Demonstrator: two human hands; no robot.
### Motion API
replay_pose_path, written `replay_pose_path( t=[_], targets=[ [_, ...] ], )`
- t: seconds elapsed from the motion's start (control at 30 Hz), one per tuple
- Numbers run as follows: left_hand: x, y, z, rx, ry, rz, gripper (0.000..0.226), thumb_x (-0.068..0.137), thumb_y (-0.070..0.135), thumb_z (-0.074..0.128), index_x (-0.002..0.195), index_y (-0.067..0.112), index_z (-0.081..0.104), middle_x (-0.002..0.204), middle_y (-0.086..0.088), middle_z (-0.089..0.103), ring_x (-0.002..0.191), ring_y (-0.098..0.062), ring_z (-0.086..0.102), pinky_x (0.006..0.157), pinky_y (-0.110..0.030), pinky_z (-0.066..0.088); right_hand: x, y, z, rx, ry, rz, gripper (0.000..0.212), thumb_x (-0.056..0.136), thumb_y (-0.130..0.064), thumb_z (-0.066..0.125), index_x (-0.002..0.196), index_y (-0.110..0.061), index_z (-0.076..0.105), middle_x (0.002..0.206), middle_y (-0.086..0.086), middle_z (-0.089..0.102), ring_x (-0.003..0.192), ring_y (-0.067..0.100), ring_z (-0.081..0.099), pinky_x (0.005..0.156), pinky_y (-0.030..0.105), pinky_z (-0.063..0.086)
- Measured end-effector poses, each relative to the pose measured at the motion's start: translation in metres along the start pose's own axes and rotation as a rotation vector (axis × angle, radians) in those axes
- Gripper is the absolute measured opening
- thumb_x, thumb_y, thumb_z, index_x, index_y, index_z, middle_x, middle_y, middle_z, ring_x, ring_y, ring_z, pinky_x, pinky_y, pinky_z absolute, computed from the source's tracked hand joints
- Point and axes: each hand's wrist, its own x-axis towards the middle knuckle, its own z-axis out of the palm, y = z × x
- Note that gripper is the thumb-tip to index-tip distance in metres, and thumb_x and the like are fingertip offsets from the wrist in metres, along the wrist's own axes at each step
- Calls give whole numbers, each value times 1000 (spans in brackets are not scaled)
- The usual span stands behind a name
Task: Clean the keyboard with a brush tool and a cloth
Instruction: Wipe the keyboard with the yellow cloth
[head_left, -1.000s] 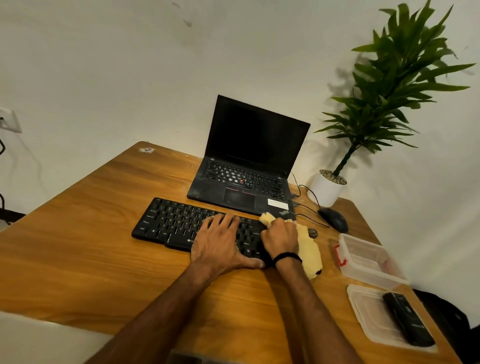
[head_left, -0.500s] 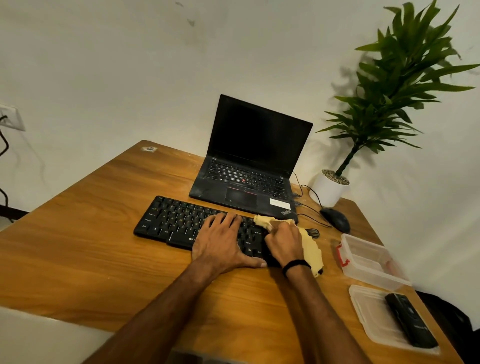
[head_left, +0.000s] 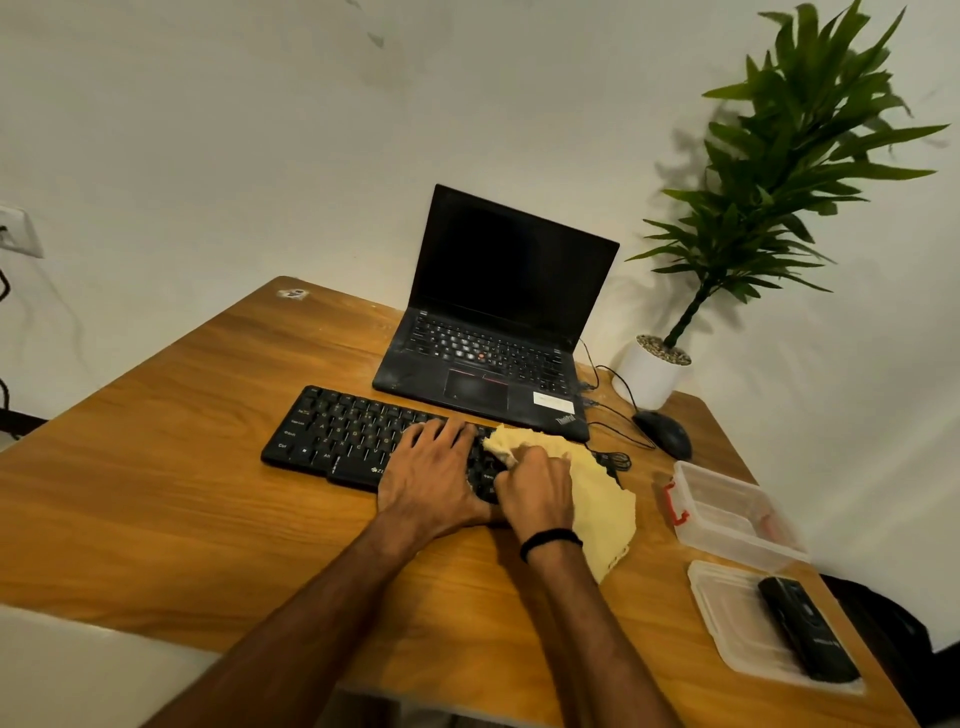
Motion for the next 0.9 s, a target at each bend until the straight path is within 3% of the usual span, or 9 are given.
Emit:
replay_pose_path(
  t=[0.17,0.3,0.4,0.47,0.53,0.6,0.73,0.8,0.9],
  targets=[
    [-2,-1,2,-15,20,-4,116,66,98,35,153,21,36,151,5,38,139,-16,35,122,-38,22,-13,-1,-1,80,-18,-10,24,92,-6,52,109,-9,68,104,14,67,108,30,56,106,41,41],
    [0,-4,-1,-25,26,-19,127,57,109,31,151,23,40,150,6,40,139,-17,36,122,-39,22,-24,25,-14,328,-128,7,19,97,-18,54,90,-16,71,84,2,67,78,13,59,65,21,48],
    [-3,-7,-4,-27,18,-13,134,51,112,33,151,24,41,152,6,40,141,-19,36,123,-41,20,-12,43,-33,1213,-110,433,17,96,-16,54,98,-16,71,101,10,72,94,24,67,92,43,55],
    [-6,-11,-6,-27,20,-12,136,50,113,31,152,24,40,154,6,39,142,-19,35,125,-42,17,-8,60,-47,1756,24,640,35,90,-5,52,121,-13,63,118,19,67,110,36,64,99,52,50],
    [-10,-18,-9,-25,18,-3,138,50,114,29,154,24,39,155,7,38,144,-18,33,126,-42,14,-5,79,-65,2004,207,701,68,70,4,48,136,-13,55,134,21,59,124,39,55,107,57,42],
    [-14,-25,-12,-14,12,-2,140,49,114,27,156,24,37,156,8,36,145,-17,32,127,-42,11,-2,96,-83,2108,363,675,64,71,5,40,129,-15,57,137,19,57,124,38,55,107,64,37],
    [-21,-29,-16,18,-4,-21,142,48,115,24,158,25,36,159,7,34,148,-17,30,128,-45,6,-2,97,-97,1860,621,711,29,96,-17,49,123,-16,61,122,10,64,110,30,62,96,65,46],
    [-20,-20,-18,35,4,-5,143,48,115,21,156,24,39,158,6,35,147,-18,30,128,-47,7,-7,85,-91,1428,693,608,16,94,-25,56,96,-19,70,98,4,68,90,22,65,85,53,56],
    [-10,0,-17,33,-3,58,139,50,114,21,154,25,40,156,4,38,146,-20,32,127,-49,9,-14,71,-68,674,541,244,23,102,-20,49,96,-7,67,85,7,62,65,11,52,58,25,46]
  ],
)
